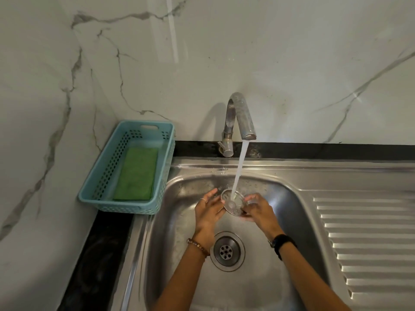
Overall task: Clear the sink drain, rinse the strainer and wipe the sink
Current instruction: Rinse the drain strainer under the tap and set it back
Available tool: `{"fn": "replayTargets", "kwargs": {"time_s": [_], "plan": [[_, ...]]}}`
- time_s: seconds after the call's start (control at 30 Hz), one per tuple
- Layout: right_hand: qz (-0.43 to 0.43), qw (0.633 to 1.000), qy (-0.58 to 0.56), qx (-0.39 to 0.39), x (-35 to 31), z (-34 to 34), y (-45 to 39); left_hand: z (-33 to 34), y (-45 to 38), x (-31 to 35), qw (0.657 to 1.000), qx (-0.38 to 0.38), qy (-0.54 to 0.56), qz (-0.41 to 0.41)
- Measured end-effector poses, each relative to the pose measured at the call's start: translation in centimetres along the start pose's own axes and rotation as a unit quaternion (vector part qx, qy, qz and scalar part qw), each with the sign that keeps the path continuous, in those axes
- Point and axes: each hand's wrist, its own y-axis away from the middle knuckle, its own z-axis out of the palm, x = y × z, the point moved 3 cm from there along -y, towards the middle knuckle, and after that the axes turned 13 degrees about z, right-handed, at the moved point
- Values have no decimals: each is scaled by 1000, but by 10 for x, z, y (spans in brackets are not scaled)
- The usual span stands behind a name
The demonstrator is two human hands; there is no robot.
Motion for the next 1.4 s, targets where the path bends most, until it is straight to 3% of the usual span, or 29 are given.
{"fn": "replayTargets", "kwargs": {"time_s": [0.1, 0.2, 0.3, 0.4, 0.47, 0.53, 0.63, 0.73, 0.8, 0.83, 0.93, 1.0, 1.07, 1.17, 1.2, 1.33, 1.4], "plan": [[-49, 998, 43, 10, -17, 8, 0, -8, 4, -3, 998, 28, -32, -42], [-128, 973, 190, 42, -25, 16, 4, -12, 11, -10, 995, 29, -10, -94], [-141, 976, 148, 69, -12, 14, 8, -11, 10, -1, 997, 52, -50, -18], [-51, 997, 6, 63, 5, 9, 2, -6, 7, 20, 955, -10, -271, 121], [41, 998, -38, 25, 11, 14, -4, 1, 7, 27, 928, -68, -336, 146], [72, 997, -27, 10, 6, 18, -7, -1, 5, 27, 929, -70, -340, 126], [-19, 999, 29, 29, -17, 17, -4, -15, 0, 22, 942, -25, -329, 66], [-134, 985, 104, 40, -35, 12, 6, -17, 0, 13, 949, -54, -310, 35], [-164, 979, 107, 51, -36, 3, 12, -8, 2, 12, 946, -76, -308, 64], [-171, 979, 96, 61, -35, -4, 13, -3, 1, 16, 928, -76, -348, 111], [-143, 985, 58, 81, -31, -23, 9, 12, -1, 27, 822, -84, -505, 251], [-103, 989, 70, 77, -37, -28, 2, 22, -1, 30, 791, -113, -536, 272], [-68, 991, 104, 49, -54, -29, -4, 26, -4, 32, 818, -121, -504, 250], [-82, 978, 192, -32, -96, -24, -13, 21, -9, 31, 929, -79, -334, 141], [-98, 972, 207, -43, -113, -21, -17, 19, -8, 29, 946, -68, -298, 109], [-199, 957, 205, 39, -176, -2, -44, 13, -10, 23, 938, -80, -326, 87], [-198, 946, 254, -27, -183, 18, -57, 11, -11, 22, 921, -81, -369, 98]]}}
